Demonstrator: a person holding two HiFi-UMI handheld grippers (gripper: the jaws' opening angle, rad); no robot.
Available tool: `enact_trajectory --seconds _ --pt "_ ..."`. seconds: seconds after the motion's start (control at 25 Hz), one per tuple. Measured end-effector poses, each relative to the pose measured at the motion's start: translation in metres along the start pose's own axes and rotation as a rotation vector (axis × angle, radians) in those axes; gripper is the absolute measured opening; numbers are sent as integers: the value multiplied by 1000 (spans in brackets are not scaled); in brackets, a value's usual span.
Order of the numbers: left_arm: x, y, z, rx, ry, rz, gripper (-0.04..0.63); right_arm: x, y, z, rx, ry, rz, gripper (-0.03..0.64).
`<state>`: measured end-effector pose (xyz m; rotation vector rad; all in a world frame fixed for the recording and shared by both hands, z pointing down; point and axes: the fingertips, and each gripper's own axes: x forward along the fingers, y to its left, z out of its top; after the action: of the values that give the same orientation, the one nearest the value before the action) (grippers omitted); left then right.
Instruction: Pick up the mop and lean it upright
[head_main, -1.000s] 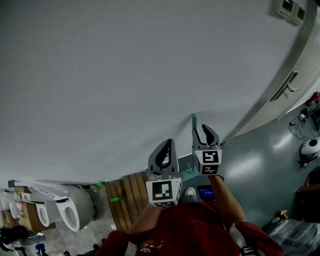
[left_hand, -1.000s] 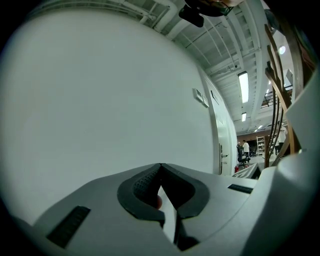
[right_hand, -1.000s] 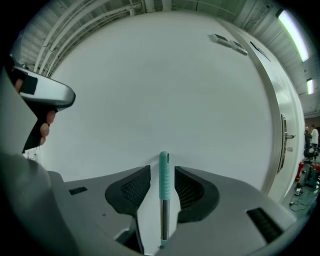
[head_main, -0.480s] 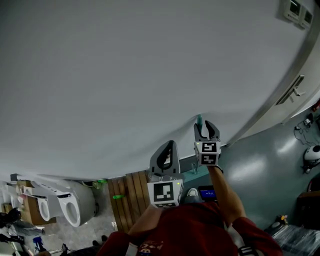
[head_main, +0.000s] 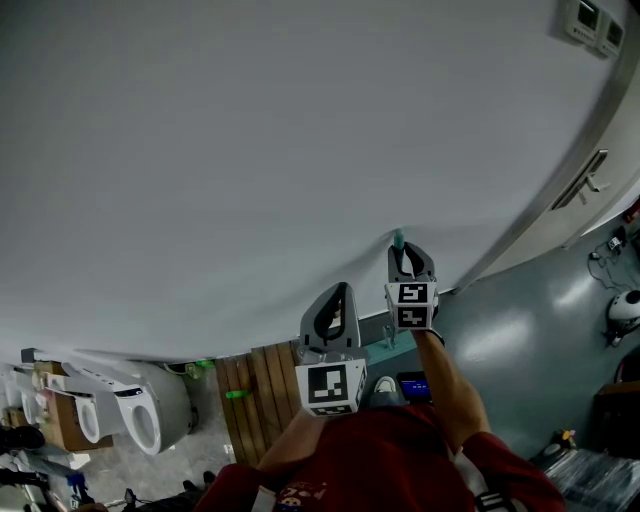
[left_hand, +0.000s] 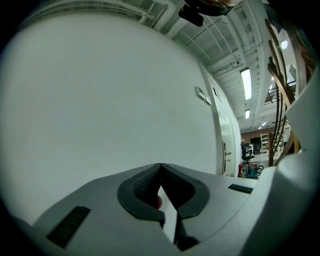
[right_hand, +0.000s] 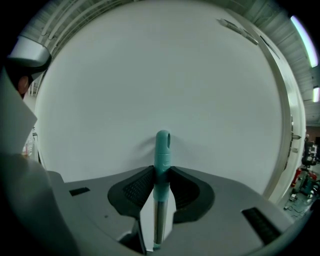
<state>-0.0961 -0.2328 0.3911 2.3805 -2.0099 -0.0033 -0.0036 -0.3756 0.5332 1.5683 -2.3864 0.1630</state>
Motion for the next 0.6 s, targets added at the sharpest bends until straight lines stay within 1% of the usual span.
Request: enact_trajectory --seconds 0.32,0.6 --pt "-4 1 -1 2 3 0 14 -7 0 -1 -13 -1 -5 110" --pt "-5 0 -7 3 12 -7 14 -42 -1 -8 -8 -26 -25 109"
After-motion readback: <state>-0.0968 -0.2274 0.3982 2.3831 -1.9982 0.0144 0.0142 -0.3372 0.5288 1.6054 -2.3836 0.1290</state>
